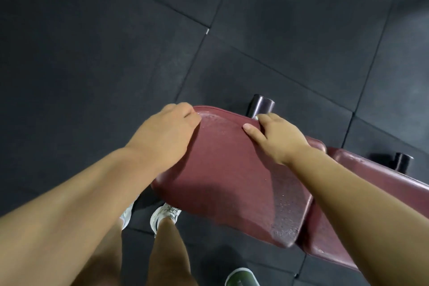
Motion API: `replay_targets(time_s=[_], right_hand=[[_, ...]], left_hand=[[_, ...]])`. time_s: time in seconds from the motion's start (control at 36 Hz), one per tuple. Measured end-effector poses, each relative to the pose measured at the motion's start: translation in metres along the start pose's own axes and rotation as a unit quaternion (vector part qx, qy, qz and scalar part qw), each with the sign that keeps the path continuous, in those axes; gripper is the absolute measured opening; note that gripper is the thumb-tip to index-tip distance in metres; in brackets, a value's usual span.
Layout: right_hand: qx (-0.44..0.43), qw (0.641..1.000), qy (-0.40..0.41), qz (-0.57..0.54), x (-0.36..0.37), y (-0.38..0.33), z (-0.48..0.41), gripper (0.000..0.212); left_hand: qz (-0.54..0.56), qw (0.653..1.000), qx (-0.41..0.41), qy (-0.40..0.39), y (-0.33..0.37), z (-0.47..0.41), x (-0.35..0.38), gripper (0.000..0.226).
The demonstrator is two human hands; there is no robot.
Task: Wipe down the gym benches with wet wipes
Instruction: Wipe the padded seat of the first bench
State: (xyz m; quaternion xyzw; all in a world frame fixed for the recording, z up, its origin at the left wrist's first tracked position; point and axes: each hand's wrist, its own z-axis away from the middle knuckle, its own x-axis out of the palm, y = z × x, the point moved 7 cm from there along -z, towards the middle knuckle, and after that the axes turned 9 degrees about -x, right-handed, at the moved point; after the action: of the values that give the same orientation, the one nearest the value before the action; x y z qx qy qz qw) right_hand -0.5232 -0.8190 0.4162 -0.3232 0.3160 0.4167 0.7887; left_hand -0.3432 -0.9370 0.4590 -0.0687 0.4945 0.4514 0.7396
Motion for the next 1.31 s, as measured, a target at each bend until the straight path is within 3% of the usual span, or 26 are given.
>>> replay_targets(time_s=[0.25, 0.39, 0.56, 0.69, 0.97, 1.17, 1.31], right_hand=[[0.056, 0.996, 0.053, 0.034, 0.000, 0.069, 0.037, 0.059], [0.083, 0.993, 0.079, -0.021, -0.005, 0.090, 0.059, 0.037], [0.152, 0.976, 0.126, -0.090, 0.001, 0.111, 0.062, 0.041], [0.183, 0.970, 0.140, -0.082, 0.001, 0.121, 0.072, 0.037], [0.255, 0.936, 0.227, -0.091, 0.004, 0.111, 0.109, 0.043], [0.247, 0.939, 0.221, -0.091, 0.030, 0.083, 0.147, 0.026], [0.224, 0.939, 0.224, -0.130, 0.046, 0.028, 0.159, 0.023]], left_hand=[[-0.046, 0.989, 0.122, -0.067, 0.073, -0.001, 0.035, 0.068], [-0.101, 0.987, 0.119, -0.046, 0.090, 0.007, 0.045, 0.064], [-0.108, 0.985, 0.130, -0.018, 0.089, 0.018, 0.053, 0.059], [-0.138, 0.982, 0.102, -0.083, 0.091, 0.019, 0.056, 0.066], [-0.191, 0.970, 0.082, -0.127, 0.092, 0.019, 0.064, 0.070], [-0.170, 0.968, 0.115, -0.142, 0.087, 0.015, 0.059, 0.076], [-0.133, 0.972, 0.136, -0.140, 0.065, 0.013, 0.040, 0.068]])
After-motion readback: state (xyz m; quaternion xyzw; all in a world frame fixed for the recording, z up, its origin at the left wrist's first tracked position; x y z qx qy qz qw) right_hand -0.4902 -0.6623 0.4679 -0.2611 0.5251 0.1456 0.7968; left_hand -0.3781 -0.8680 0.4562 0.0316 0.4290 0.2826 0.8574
